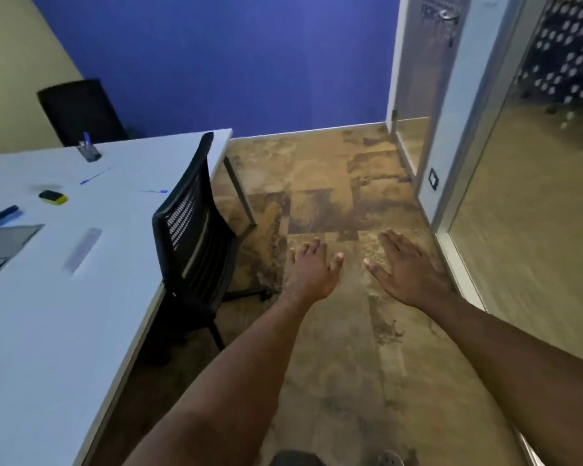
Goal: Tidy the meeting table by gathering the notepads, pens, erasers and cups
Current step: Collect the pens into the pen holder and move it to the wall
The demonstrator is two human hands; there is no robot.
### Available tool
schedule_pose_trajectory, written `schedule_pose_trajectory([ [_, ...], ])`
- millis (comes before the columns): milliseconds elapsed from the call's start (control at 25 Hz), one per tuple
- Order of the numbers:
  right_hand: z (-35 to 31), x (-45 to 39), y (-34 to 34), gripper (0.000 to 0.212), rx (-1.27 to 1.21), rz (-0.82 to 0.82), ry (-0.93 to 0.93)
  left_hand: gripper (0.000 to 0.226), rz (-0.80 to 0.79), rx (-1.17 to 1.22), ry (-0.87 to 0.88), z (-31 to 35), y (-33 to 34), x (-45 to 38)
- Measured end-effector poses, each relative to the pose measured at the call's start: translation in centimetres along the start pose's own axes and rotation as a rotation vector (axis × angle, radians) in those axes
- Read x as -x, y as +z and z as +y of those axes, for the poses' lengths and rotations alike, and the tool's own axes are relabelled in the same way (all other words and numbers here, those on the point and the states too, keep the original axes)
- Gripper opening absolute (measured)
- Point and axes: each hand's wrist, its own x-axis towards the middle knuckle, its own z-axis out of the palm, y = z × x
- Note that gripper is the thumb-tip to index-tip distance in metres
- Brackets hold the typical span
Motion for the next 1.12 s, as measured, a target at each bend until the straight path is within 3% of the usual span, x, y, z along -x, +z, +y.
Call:
schedule_pose_trajectory([
  [280, 1.3, -14.4, -0.1, 0.084, -0.015, -0.082, -0.228, 0.066, 0.025, 0.026, -0.230, 1.0, -3.6, -9.7],
  [400, 1.3, -21.1, 0.8, 0.094, -0.016, -0.108, -0.304, 0.066, 0.055, 0.017, -0.246, -0.1, -4.3, -14.6],
  [760, 3.2, -43.6, 1.9, 0.081, 0.030, -0.098, -0.357, 0.069, 0.033, -0.015, -0.264, -5.3, -6.3, -37.6],
  [1120, 5.5, -67.5, 4.2, 0.093, 0.010, -0.128, -0.397, 0.070, 0.074, -0.019, -0.274, -9.2, -7.8, -59.4],
])
